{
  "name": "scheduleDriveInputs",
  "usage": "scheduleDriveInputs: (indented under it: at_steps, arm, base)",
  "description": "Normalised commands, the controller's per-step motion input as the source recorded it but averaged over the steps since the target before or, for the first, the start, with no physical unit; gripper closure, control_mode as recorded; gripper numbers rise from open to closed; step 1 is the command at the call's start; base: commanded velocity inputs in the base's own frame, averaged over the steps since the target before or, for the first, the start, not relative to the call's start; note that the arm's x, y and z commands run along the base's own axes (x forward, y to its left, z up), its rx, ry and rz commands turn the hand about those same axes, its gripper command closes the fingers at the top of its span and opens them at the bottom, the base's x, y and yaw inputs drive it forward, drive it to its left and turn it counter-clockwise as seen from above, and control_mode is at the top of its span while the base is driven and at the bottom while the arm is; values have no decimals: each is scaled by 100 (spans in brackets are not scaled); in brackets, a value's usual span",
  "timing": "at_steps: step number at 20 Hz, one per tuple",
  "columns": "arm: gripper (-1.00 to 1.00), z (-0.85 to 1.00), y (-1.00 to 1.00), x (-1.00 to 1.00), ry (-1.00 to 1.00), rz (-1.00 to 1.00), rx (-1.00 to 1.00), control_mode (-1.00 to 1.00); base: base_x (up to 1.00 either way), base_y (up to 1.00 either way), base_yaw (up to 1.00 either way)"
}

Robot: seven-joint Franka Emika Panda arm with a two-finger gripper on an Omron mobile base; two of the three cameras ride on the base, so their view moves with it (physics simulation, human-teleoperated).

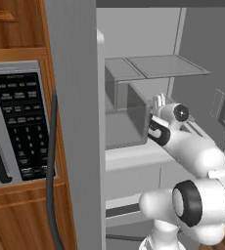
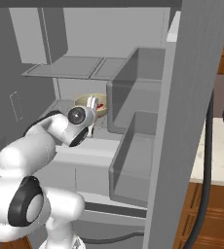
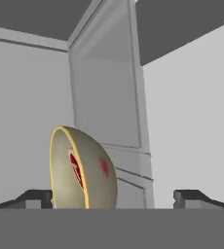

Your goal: Place one of the steaks on the plate and the other in the bowl. Then place the bowl in the fridge.

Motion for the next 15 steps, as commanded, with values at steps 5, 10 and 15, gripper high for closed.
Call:
scheduleDriveInputs:
  at_steps: [5, 10, 15]
  arm:
    - [-100, 60, 0, -47, 26, 0, -7, -100]
    - [-100, 42, 0, -28, 38, 0, -9, -100]
    - [-100, 4, -2, -12, 42, 2, -1, -100]
  base:
    - [0, 0, 0]
    - [0, 0, 0]
    - [0, 0, 0]
